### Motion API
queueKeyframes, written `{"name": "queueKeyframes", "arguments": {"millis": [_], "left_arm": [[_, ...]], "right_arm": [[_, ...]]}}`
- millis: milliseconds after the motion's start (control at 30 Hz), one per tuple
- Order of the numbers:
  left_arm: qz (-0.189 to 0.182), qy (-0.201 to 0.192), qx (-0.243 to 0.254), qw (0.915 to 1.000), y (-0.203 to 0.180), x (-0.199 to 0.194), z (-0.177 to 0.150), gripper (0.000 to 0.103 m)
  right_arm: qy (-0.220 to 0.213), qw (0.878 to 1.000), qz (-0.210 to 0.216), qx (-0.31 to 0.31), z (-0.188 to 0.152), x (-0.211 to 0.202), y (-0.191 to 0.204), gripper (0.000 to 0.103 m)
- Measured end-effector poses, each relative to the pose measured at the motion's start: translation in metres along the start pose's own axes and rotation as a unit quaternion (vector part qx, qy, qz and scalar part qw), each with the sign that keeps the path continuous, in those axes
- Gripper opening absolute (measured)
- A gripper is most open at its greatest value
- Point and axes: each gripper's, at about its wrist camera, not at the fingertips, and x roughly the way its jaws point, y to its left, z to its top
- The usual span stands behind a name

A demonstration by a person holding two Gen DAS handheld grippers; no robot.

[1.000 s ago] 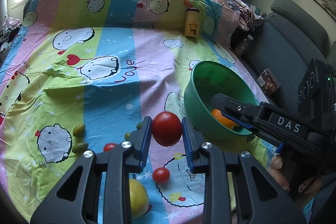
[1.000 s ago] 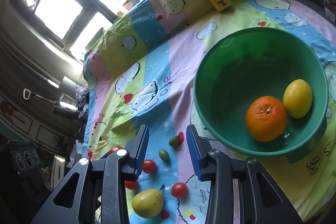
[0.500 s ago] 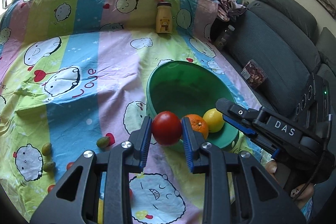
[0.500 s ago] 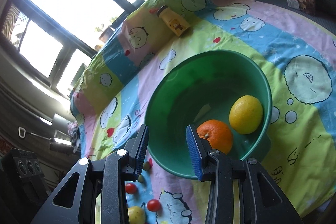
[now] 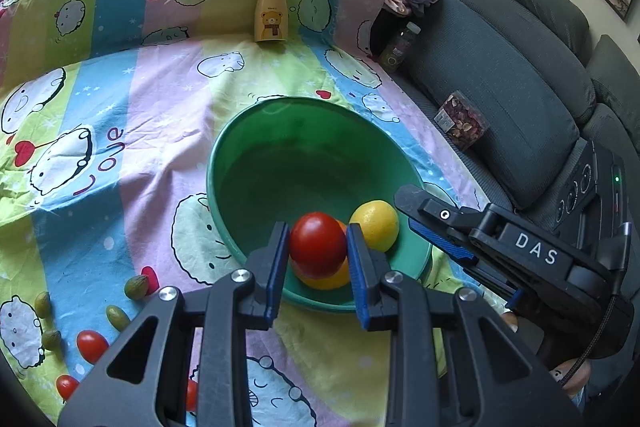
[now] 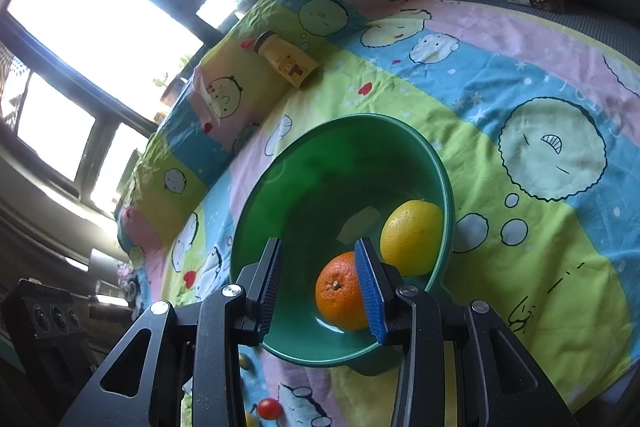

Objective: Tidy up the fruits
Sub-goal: 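Carry the tomato with the left gripper into the green bowl and release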

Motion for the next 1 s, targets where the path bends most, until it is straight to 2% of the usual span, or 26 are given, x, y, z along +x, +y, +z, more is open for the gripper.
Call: {"name": "queueKeyframes", "arguments": {"millis": [300,533,867,1000], "left_arm": [[-0.013,0.022,0.002,0.9997,0.001,0.019,0.002,0.028],[-0.01,0.031,-0.001,0.9995,0.002,0.029,0.002,0.028],[-0.019,0.037,-0.005,0.9991,0.002,0.034,0.002,0.028],[-0.021,0.036,-0.008,0.9991,0.002,0.035,0.003,0.028]], "right_arm": [[0.004,1.0,-0.017,0.009,0.001,0.004,-0.007,0.04],[0.005,0.999,-0.028,0.015,0.003,0.007,-0.01,0.04],[0.012,0.999,-0.026,0.02,0.003,0.009,-0.015,0.04],[0.017,0.999,-0.01,0.032,0.004,0.009,-0.019,0.04]]}}
